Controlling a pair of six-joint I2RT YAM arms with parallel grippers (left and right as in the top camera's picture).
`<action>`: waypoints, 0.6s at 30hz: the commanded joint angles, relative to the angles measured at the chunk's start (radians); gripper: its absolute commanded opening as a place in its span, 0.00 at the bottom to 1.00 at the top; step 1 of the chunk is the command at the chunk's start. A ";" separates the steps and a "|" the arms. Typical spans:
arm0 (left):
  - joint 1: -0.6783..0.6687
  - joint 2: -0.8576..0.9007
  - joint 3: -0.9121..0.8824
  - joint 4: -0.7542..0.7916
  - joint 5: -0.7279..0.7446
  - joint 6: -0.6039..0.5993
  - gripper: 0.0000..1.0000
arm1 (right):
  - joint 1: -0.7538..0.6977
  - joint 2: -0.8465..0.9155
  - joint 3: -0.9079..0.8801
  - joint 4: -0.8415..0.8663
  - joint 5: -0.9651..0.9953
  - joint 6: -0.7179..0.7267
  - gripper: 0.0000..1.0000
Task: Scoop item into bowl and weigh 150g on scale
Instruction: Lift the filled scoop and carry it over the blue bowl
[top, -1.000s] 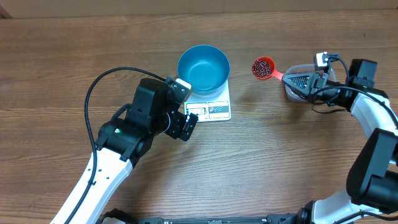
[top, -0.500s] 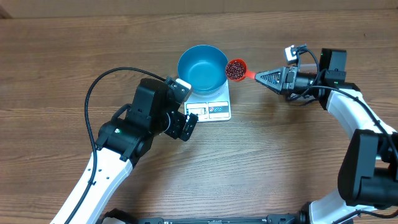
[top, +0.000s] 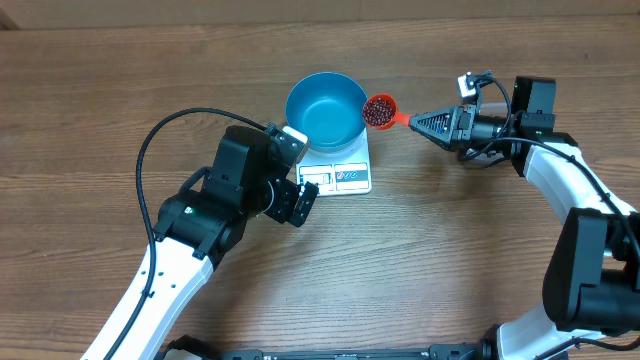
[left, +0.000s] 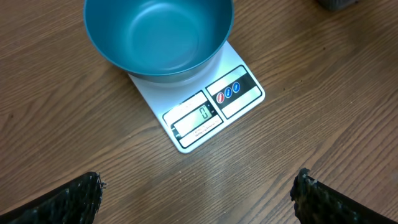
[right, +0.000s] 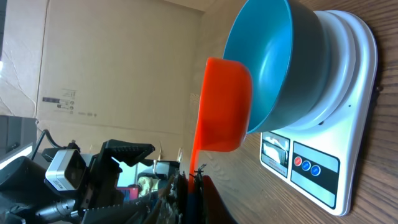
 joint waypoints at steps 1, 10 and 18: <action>0.002 0.004 -0.002 0.002 0.011 -0.010 1.00 | 0.006 0.006 0.000 0.017 -0.002 0.021 0.04; 0.002 0.004 -0.002 0.002 0.011 -0.010 1.00 | 0.021 0.006 0.000 0.047 0.016 0.047 0.04; 0.002 0.004 -0.002 0.002 0.011 -0.010 1.00 | 0.039 0.006 0.000 0.058 0.069 0.047 0.04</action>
